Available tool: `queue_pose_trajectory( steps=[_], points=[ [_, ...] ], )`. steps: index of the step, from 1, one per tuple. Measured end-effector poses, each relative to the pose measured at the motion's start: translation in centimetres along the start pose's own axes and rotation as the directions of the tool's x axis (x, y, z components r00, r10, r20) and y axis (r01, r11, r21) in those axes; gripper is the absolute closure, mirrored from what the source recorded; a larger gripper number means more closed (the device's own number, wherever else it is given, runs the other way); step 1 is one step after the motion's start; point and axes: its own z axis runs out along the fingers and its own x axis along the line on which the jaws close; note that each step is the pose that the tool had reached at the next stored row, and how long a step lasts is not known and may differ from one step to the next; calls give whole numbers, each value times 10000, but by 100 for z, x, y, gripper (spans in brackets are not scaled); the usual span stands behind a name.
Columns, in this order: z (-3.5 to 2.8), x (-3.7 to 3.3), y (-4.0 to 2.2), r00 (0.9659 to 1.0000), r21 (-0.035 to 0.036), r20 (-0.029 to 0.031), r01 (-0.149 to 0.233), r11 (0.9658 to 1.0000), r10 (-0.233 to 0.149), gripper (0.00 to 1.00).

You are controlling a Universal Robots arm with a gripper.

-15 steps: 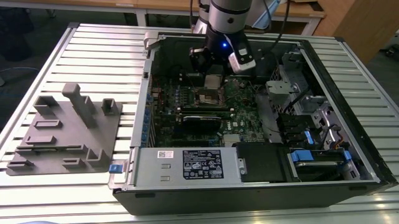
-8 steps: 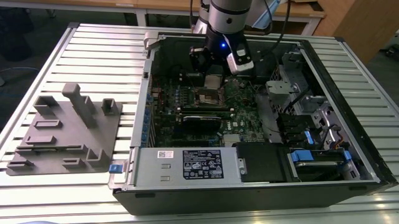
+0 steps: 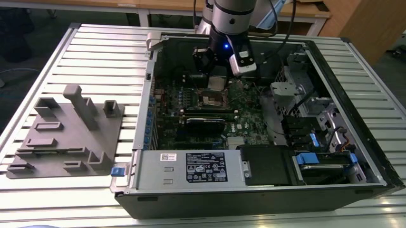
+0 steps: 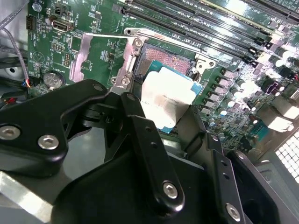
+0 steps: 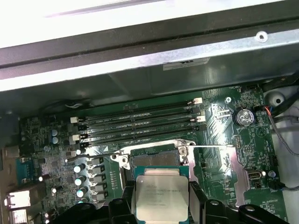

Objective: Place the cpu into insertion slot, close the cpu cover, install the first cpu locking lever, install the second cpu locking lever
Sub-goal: 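Place the cpu into insertion slot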

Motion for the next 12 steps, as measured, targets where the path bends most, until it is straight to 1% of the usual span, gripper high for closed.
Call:
queue_pose_trajectory(
  steps=[5,7,8,12],
  points=[
    [0,0,0,10000,-2,6,-69,10000,69,46],
    [2,0,0,9993,-6,29,-384,9993,384,46],
    [2,0,0,9990,-8,33,-447,9990,447,46],
    [2,0,0,9990,-9,34,-450,9990,450,46]
  ],
)
